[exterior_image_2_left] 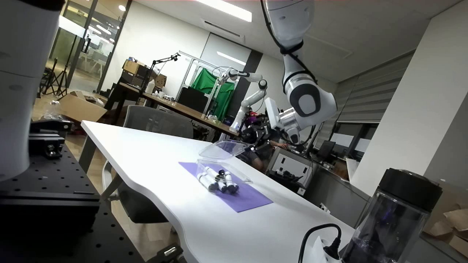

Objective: Open the plastic container on the table

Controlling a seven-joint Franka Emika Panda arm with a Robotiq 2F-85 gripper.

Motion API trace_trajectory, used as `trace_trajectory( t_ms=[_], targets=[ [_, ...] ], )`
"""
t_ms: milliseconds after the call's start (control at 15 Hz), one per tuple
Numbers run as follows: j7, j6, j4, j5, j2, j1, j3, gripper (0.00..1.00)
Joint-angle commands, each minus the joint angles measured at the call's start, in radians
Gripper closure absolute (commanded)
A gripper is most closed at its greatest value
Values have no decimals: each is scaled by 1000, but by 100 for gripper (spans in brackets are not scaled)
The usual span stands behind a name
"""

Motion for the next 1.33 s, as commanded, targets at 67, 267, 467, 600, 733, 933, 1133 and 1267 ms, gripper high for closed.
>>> trace_trajectory(
  t_ms=[67, 267, 467, 600, 733, 933, 1133, 1267],
  targets=[
    [23, -97, 62, 135, 15, 28, 4, 0],
    [1, -115, 40, 210, 16, 77, 11, 0],
    [-16, -144, 26, 255, 36, 137, 22, 0],
    [-18, -169, 29, 257, 56, 173, 21, 0],
    [-1, -190, 56, 227, 70, 199, 1, 0],
    [41, -148, 83, 90, 38, 243, -67, 0],
    [70, -162, 134, -58, 10, 240, -105, 0],
    [88, -161, 166, -156, -12, 232, -124, 0]
  ],
)
